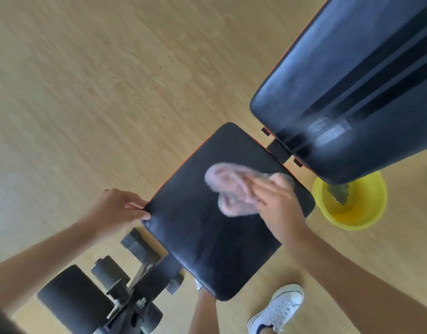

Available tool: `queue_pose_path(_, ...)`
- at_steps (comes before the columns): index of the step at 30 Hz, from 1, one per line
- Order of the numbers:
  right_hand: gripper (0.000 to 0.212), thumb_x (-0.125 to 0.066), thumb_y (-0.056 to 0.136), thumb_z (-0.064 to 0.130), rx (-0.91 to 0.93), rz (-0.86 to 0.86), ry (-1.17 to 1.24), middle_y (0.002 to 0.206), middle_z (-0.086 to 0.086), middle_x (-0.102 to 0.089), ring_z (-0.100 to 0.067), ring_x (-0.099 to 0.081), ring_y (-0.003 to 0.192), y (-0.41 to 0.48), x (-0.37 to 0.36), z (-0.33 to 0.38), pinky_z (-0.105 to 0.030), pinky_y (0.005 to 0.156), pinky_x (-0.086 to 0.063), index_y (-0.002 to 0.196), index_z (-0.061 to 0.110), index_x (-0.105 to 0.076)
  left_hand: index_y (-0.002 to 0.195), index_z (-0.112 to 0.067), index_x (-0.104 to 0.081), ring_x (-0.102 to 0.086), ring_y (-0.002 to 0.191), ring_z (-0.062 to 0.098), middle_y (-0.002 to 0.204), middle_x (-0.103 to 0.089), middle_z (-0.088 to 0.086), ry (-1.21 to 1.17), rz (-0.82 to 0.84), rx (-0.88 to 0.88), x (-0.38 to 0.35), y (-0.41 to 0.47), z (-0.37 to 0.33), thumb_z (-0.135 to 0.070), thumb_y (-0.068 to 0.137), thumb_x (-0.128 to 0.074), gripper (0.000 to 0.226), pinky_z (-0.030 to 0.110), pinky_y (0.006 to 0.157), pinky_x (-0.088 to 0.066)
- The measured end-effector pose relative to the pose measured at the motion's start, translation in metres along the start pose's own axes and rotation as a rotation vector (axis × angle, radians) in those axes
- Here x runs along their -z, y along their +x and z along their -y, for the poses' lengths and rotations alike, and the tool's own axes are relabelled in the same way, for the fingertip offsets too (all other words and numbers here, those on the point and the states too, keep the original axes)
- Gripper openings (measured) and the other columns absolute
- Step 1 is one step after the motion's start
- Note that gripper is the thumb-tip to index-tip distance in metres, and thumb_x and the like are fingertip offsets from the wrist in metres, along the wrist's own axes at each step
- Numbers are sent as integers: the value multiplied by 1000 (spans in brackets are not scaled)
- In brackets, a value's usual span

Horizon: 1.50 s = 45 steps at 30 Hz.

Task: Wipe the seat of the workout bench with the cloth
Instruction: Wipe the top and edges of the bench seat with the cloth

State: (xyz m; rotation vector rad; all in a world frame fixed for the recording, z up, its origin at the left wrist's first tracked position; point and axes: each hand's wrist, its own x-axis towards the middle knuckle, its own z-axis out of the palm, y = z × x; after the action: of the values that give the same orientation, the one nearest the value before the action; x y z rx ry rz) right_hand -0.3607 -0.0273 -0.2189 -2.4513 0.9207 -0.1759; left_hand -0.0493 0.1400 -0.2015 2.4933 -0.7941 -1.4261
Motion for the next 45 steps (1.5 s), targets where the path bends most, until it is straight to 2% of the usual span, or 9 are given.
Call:
queue_pose_path(3, 21, -64, 88, -7, -405, -343, -40, 63, -4, -63, -27, -48, 67, -5, -21, 3, -39, 65, -42, 72, 8, -66, 73, -27, -80, -75, 82, 8, 71, -80, -12, -20, -12, 10, -3, 0, 2, -16, 71, -89, 14, 22, 71, -48)
queue_pose_path(9, 31, -43, 105, 14, 494, 280, -114, 99, -2, -72, -17, -61, 95, -72, -52, 39, -41, 93, -52, 98, 17, -73, 75, -24, -80, -68, 66, -12, 72, -73, -32, -22, -12, 7, -6, -2, 3, -14, 74, -87, 12, 5, 56, -43)
queue_pose_path(14, 11, -76, 82, -4, -522, -276, -60, 92, -14, -75, -20, -42, 79, -39, -1, -13, -48, 70, -51, 75, 3, -71, 78, -21, -81, -71, 80, -1, 73, -79, -10, 21, -25, -29, -9, 1, 3, -15, 76, -85, 7, 15, 67, -47)
queue_pose_path(18, 18, -75, 85, -5, -491, -202, 175, 99, 14, -52, -5, -51, 89, -82, -30, 51, -21, 82, -48, 99, 5, -71, 73, -27, -78, -74, 86, 10, 79, -78, -10, 87, 9, -59, -6, 0, -2, -17, 77, -84, 12, 30, 77, -54)
queue_pose_path(24, 62, -16, 86, 88, -307, 113, 22, 95, 30, -47, 9, -54, 84, -65, -13, 62, -14, 72, -46, 123, 56, -53, 68, -31, -79, -59, 65, 12, 75, -79, -2, 161, 51, -12, -1, 13, -2, -27, 72, -86, 10, 26, 53, -43)
queue_pose_path(32, 46, -58, 98, 27, -309, 167, -42, 149, -10, -52, -32, -55, 122, -105, -29, 79, -45, 101, -46, 140, 8, -62, 65, -24, -80, -72, 64, 41, 76, -78, 10, 216, 81, -14, 3, 22, -3, -28, 64, -92, 13, 39, 54, -55)
queue_pose_path(35, 52, -57, 85, -1, -237, 161, 3, 126, -5, -64, -26, -62, 99, -112, -27, 71, -32, 87, -48, 134, 13, -66, 66, -29, -79, -74, 70, 45, 85, -75, 12, 209, 75, 2, 2, 22, 2, -31, 64, -91, 12, 37, 53, -55)
queue_pose_path(39, 20, -58, 103, 38, -207, 127, 112, 87, 14, -68, -10, -68, 86, -71, 16, 32, -29, 83, -57, 101, 26, -74, 68, -34, -79, -73, 66, 44, 86, -75, 11, 209, 57, 6, 1, 19, 2, -35, 65, -88, 10, 37, 50, -56)
queue_pose_path(45, 19, -72, 78, -18, -604, -346, 162, 81, 4, -40, 4, -34, 71, -59, 14, 46, -10, 72, -53, 77, 1, -72, 71, -25, -80, -45, 40, 24, 82, -78, 16, 168, 57, 25, 1, 17, 1, -28, 69, -90, 11, 23, 37, -37)
